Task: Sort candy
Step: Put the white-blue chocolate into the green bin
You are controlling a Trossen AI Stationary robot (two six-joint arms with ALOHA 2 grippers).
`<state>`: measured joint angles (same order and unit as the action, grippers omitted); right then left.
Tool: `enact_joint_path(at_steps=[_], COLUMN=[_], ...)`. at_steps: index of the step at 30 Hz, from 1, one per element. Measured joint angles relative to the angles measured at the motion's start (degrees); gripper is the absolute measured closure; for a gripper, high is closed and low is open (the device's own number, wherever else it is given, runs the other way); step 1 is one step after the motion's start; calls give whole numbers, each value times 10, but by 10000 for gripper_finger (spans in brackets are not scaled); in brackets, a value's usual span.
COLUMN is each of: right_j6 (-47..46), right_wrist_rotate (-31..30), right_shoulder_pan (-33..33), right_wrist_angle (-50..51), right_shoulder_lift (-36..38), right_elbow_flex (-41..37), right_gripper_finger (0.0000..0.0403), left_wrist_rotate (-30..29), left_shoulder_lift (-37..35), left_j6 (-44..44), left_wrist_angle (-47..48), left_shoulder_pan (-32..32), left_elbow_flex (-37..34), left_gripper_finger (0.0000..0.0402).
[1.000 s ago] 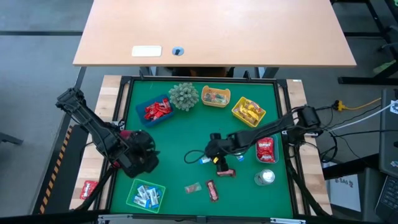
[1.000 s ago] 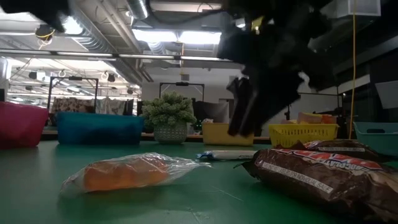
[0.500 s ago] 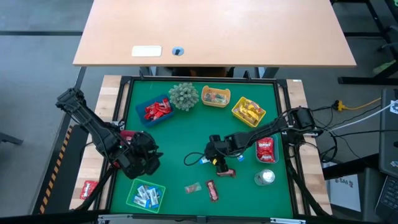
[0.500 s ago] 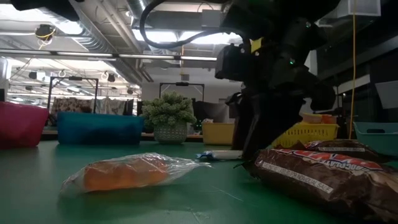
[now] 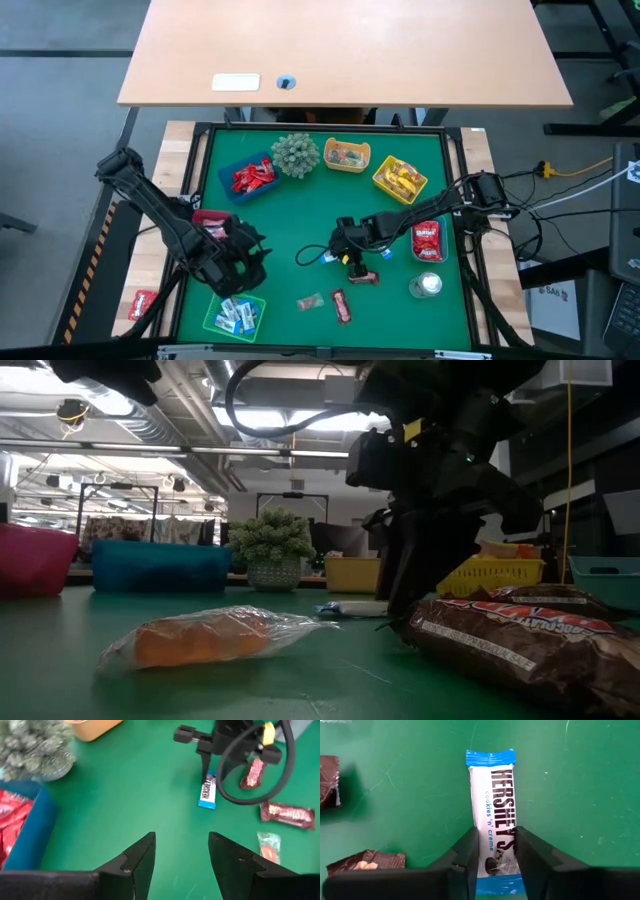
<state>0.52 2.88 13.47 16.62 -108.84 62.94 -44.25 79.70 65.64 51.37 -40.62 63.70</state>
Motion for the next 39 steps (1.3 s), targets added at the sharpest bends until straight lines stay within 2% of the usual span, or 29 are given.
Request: enact_joint_path(at_steps=[4, 12, 18, 27, 31, 39], right_j6=[-1, -2, -2, -2, -2, -5], right_wrist_rotate=[14, 43, 63, 74, 77, 134], right_shoulder_pan=[0, 0, 0, 0, 0, -13], right_wrist_angle=[3, 42, 102, 192, 235, 256], right_shoulder_lift=[2, 2, 2, 2, 2, 3], right_elbow_flex=[1, 37, 87, 194, 245, 313], right_gripper_finger=[287, 297, 292, 291, 290, 290], left_wrist_rotate=[0, 23, 37, 37, 54, 58], left_shoulder_lift=[27, 72, 74, 74, 74, 74], left_j6=[-72, -208, -262, -427, -479, -528], left_wrist_angle=[-39, -126, -197, -316, -338, -341], left_shoulder_pan=[0, 0, 0, -1, 0, 0], left_elbow_flex=[0, 0, 0, 0, 0, 0], left_gripper_finger=[233, 233, 233, 233, 233, 233])
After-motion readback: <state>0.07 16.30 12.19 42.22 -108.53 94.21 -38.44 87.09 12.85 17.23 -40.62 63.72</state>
